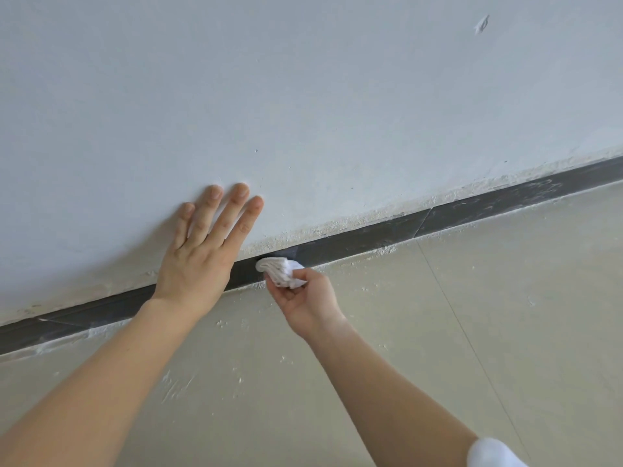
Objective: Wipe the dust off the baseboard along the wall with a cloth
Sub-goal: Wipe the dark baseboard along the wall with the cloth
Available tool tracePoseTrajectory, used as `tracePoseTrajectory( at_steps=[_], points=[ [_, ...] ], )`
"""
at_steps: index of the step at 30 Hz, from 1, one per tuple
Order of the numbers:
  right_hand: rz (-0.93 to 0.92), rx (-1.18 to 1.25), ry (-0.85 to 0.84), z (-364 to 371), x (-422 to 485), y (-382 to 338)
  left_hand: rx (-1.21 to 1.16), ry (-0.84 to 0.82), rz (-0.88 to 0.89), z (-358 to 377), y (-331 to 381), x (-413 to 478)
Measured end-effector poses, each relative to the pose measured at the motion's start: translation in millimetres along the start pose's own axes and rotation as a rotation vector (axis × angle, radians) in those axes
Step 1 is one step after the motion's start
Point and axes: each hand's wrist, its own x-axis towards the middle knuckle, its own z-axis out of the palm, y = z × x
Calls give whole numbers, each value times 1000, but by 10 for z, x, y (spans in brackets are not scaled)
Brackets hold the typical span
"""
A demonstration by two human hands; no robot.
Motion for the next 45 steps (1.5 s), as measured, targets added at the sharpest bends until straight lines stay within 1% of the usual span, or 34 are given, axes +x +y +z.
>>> tracePoseTrajectory(
  at_steps=[3,8,12,14,16,19,20,21,23,26,29,33,34,35,37,38,40,42,44,45],
  points=[
    [-70,123,1,-22,-47,-285,-6,3,11,-12,-5,-8],
    [-228,162,51,-201,-241,-920,9,-18,-20,-22,44,3],
    [-402,355,104,-476,-335,-1306,41,-26,-16,-25,85,39],
    [-434,333,159,-577,-361,-1366,72,-24,13,-37,125,58],
    [-377,186,200,-607,-367,-1278,116,-15,73,-62,193,108],
    [-185,-125,203,-519,-292,-934,143,8,189,-115,341,302],
    [-130,-192,190,-466,-251,-822,148,16,232,-134,394,390],
    [-94,-224,181,-420,-202,-736,163,25,267,-153,441,486],
    [-85,-183,163,-344,-121,-685,203,43,307,-187,510,685],
    [-186,-81,198,-352,-60,-935,215,75,342,-199,557,914],
    [-317,-80,272,-515,-114,-1366,181,66,335,-187,562,1008],
    [-566,-17,330,-750,-270,-1865,189,72,321,-181,588,1007],
    [-625,-58,371,-794,-318,-1913,186,73,317,-182,596,1011],
    [-691,-167,436,-830,-368,-1904,187,75,311,-183,602,1017],
    [-854,-569,550,-884,-435,-1693,191,74,303,-189,608,1025],
    [-923,-772,540,-872,-458,-1505,190,69,302,-193,608,1019],
    [-962,-1052,420,-827,-412,-1094,184,61,304,-212,599,999],
    [-971,-1226,342,-762,-280,-779,180,42,310,-250,582,1003],
    [-1011,-1343,349,-698,-157,-637,175,5,321,-286,570,1019],
    [-1025,-1340,365,-669,-115,-639,171,-13,323,-297,569,1024]
  ],
)
